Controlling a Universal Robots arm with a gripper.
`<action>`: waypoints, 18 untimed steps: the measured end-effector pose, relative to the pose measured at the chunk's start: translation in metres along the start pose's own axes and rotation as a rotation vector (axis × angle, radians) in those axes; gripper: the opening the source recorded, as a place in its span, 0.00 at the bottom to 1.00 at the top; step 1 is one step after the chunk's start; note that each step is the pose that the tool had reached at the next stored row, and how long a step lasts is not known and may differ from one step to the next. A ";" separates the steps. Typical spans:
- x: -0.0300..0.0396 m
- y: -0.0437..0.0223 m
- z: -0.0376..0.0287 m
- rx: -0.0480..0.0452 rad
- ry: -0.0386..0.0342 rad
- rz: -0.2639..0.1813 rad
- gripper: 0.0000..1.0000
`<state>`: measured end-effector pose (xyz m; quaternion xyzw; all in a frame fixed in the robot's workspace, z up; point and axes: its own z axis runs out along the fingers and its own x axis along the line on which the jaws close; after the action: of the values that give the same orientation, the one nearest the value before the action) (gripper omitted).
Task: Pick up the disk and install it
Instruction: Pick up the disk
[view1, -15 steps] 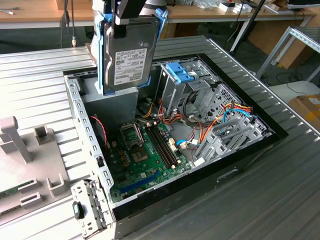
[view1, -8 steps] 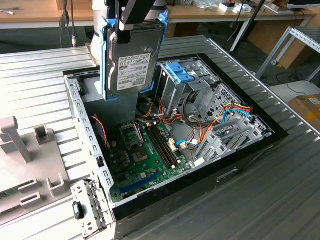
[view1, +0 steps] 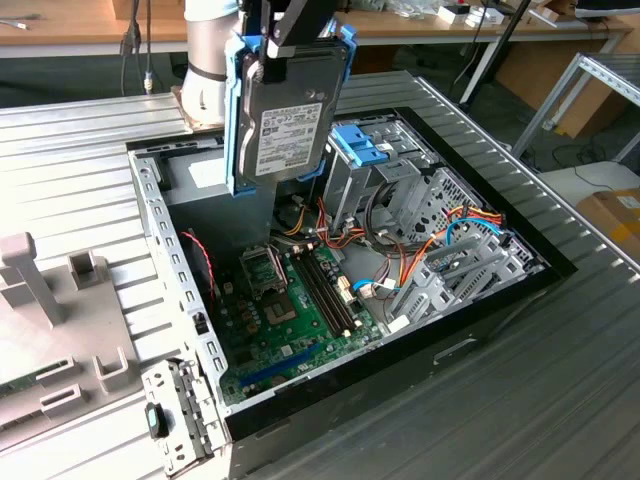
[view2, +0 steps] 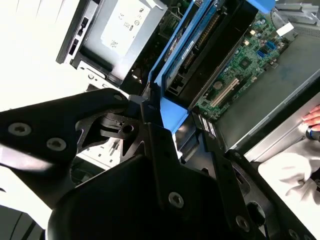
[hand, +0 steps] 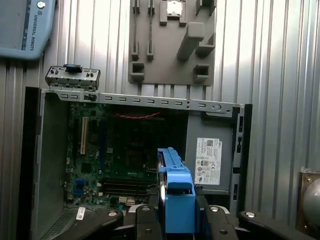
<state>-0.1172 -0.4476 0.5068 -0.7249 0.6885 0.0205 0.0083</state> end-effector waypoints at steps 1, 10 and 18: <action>-0.0002 -0.0067 -0.0001 0.0000 0.0006 0.000 0.36; -0.0023 -0.0598 -0.0009 -0.0004 0.0066 0.000 0.36; -0.0057 -0.0950 -0.0013 -0.0006 0.0109 0.000 0.36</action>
<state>-0.0226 -0.4371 0.5068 -0.7250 0.6885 0.0168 0.0043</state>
